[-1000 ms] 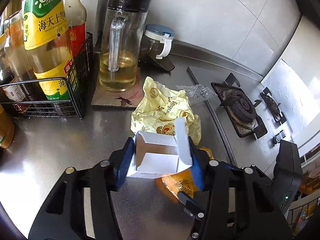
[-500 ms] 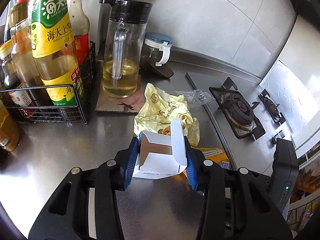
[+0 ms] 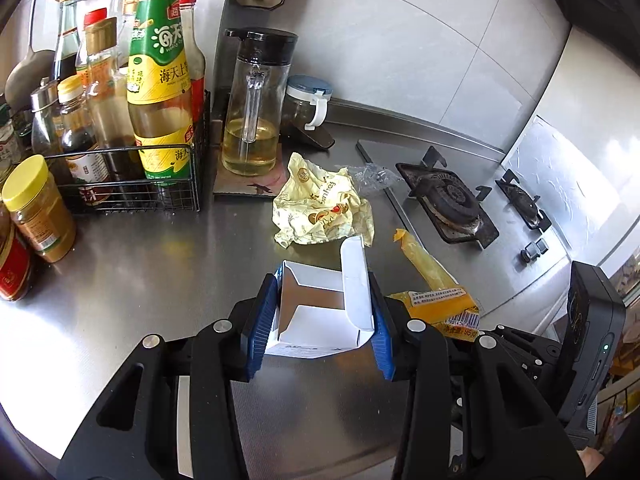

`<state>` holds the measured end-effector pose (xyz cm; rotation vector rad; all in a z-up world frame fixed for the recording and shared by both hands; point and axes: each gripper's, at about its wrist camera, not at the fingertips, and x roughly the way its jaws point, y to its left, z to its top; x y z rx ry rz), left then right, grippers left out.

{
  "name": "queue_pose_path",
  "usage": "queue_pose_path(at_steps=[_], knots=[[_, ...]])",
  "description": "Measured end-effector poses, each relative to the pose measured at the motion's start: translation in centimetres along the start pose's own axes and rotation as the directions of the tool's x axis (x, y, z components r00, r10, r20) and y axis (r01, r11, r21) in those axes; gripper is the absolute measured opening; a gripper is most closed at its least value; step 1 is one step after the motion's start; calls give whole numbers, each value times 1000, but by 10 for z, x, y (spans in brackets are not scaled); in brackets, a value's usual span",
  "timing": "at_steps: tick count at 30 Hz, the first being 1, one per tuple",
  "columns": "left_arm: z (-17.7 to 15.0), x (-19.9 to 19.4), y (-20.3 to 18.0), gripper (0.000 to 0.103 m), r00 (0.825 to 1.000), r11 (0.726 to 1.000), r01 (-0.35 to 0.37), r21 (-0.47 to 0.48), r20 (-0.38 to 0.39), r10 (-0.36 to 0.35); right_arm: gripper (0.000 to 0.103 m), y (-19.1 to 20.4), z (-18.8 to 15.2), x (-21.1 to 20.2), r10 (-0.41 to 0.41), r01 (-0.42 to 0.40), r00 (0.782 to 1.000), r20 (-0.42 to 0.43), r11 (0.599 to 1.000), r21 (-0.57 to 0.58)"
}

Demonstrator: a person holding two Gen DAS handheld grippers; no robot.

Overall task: Collect trash
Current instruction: 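Carry the box and snack bag over the bin and open both tools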

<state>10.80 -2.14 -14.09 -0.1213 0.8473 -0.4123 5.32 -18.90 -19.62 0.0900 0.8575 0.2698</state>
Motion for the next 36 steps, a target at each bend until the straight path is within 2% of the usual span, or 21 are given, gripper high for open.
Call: queue_pose_path(at_steps=[12,20,27,36], knots=[[-87,-91,-9,41,1000,1000,-2,28,14,1,35,42,-72,-76,-3,3,1000,27,1000,13],[-163,-113,-11,41,999,1000,4,19,-43,-3,35,59,-130,-100,8,-8,1000,-4,1000,23],[-218,-100,-3,41,992,1000,10,-17,-129,-12,35,68,-188,-81,56,-52,993,-101,998,42],[-266,-43,21,41,972,996,11,-92,-232,-32,35,64,-253,-9,72,-52,961,-268,995,81]])
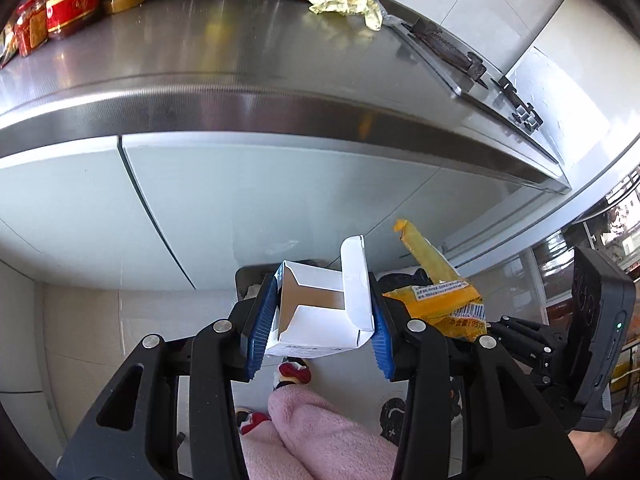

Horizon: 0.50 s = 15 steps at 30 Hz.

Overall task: Collect trash
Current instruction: 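Carry the box and snack bag over the bin and open both tools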

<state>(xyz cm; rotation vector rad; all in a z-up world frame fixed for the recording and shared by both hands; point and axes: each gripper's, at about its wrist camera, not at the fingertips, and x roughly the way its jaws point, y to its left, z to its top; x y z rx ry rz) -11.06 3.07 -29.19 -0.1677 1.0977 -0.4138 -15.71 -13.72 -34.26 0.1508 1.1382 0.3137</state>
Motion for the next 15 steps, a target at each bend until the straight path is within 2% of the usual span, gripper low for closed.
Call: queue_pose_path(at_steps=[6,15], knots=[[-5,54,17,41,998,999,11,-32,-64,-14,35,-14,-9,59,4,-2,998,-58,1000,26],[-11,143,44,41,990,994,13,-110,-139,-28,35,-45,-21,156,71,-53,984,-163,993,108]])
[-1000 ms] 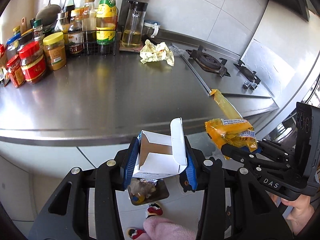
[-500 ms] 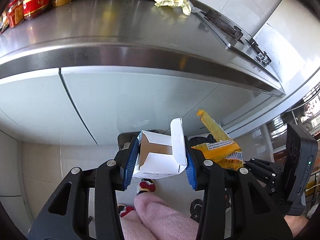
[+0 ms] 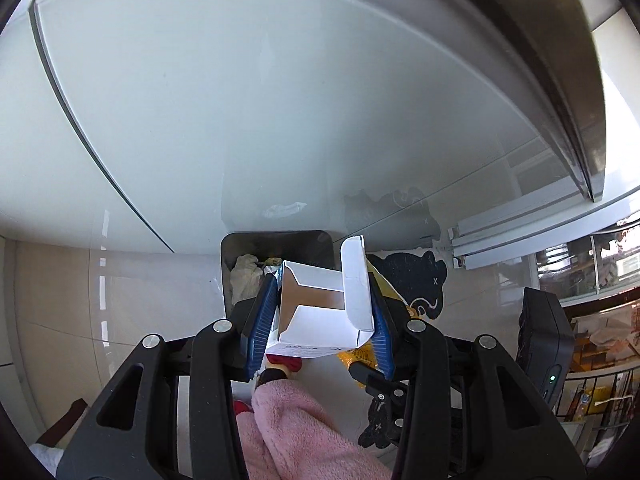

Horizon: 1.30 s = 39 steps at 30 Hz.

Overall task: Collect trash
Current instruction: 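Carry the box and snack bag over the bin and open both tools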

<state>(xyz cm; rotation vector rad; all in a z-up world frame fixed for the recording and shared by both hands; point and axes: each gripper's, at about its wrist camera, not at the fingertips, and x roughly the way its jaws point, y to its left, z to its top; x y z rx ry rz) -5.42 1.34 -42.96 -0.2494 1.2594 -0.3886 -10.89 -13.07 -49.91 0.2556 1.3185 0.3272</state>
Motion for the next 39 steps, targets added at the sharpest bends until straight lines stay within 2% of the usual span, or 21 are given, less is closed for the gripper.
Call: queue_pose_path(at_steps=[6,13,14,17,21,29,31,35,39], knots=[[1,50,15,41,999,1000,-13,-18,-45,12,35,-17,4,44,-4,5,999,-42,1000,24],[4,88,24,42,996,999,-25,-38,-86,22,39,-26,11,73,-14,15,997,-74,1000,11],[5,90,26,42,996,999,-21,-45,-92,17,48,-28,12,75,-16,17,997,-78,1000,19],[8,94,29,44,994,997,-30,-65,-108,23,68,-32,12,76,-27,30,997,-75,999,39],[14,95,30,47,993,997,-40,-65,-111,33,72,-33,16,72,-44,47,996,-76,998,42],[21,59,24,58,996,997,-53,-57,-70,49,78,-25,28,37,-52,54,997,-52,998,40],[19,44,19,65,996,997,-65,-42,-55,63,82,-23,31,21,-53,55,998,-29,998,39],[14,0,13,73,996,996,-86,-17,-12,86,92,-11,34,-23,-62,61,998,22,997,45],[16,-55,2,82,994,995,-97,-6,53,97,93,3,33,-72,-57,53,996,75,998,45]])
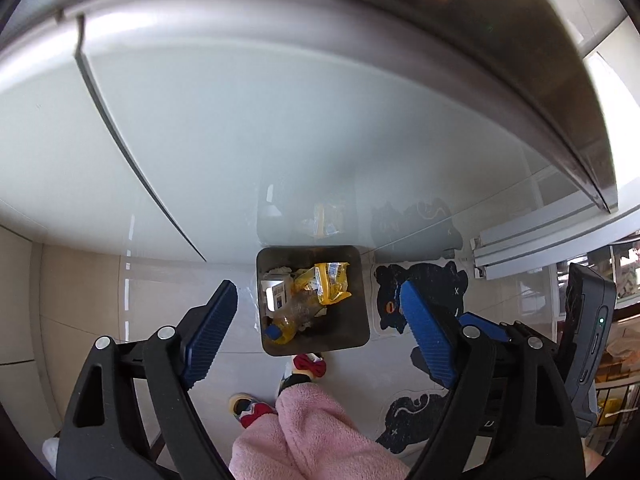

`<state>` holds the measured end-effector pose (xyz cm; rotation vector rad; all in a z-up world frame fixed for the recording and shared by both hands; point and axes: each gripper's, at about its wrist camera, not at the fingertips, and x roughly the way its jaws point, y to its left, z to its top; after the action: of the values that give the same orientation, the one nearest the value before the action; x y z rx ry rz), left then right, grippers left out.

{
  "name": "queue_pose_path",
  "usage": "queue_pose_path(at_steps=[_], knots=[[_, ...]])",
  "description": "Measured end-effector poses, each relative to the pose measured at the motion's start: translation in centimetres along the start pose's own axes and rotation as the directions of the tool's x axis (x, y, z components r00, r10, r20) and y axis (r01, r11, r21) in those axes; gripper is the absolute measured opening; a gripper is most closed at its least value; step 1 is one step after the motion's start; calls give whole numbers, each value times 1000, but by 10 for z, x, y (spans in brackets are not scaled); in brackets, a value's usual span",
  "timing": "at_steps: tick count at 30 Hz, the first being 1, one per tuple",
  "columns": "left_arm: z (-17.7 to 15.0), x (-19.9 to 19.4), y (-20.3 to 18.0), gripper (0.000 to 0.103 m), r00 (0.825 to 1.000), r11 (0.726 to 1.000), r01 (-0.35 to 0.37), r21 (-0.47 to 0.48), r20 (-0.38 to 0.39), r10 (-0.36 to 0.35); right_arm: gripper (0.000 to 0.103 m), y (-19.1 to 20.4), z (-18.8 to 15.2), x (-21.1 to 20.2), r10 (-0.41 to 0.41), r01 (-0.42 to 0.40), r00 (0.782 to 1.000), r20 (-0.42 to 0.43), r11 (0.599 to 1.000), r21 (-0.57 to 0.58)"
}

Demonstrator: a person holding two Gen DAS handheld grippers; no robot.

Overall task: Collect trash
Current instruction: 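Carry the box and snack bag over the bin and open both tools, then raise both tools back toward the counter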

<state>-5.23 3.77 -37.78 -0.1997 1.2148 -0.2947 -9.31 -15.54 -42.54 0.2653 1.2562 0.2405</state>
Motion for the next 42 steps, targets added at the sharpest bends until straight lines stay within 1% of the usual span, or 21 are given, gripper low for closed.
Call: queue_pose_path(at_steps=[1,2,7,10,13,15,18,23,31,36,38,42], knots=[[4,-13,-3,85,1000,1000,0,4,18,0,95,3,1,-12,2,-1,1000,14,1000,-3],[6,-27,-5,86,999,1000,2,9,36,-3,100,6,2,-26,4,-4,999,33,1000,-4],[24,-90,-17,90,991,999,20,36,128,-24,100,23,13,-92,23,-18,990,142,999,-34],[38,-119,-26,92,983,998,29,49,182,-37,100,31,27,-132,12,4,973,230,998,-66],[56,-138,-38,92,973,997,31,71,226,-47,100,31,46,-170,13,10,949,315,997,-71],[70,-151,-44,92,967,996,25,88,251,-47,100,28,61,-190,19,4,934,356,998,-63],[89,-159,-51,92,958,995,22,97,282,-49,100,23,87,-211,22,-5,919,393,999,-45],[126,-160,-64,92,949,994,22,106,310,-54,100,10,133,-222,23,-19,907,421,1000,-14],[190,-146,-86,92,938,991,19,130,342,-63,100,-3,209,-218,19,-21,903,429,1000,1],[229,-122,-98,92,942,988,29,150,326,-77,100,-11,257,-211,24,-39,897,442,999,24],[242,-113,-103,92,942,986,18,163,328,-71,100,-14,275,-206,26,-43,898,438,999,30],[267,-94,-112,92,946,985,17,174,315,-72,99,-17,305,-196,40,-58,906,422,998,31]])
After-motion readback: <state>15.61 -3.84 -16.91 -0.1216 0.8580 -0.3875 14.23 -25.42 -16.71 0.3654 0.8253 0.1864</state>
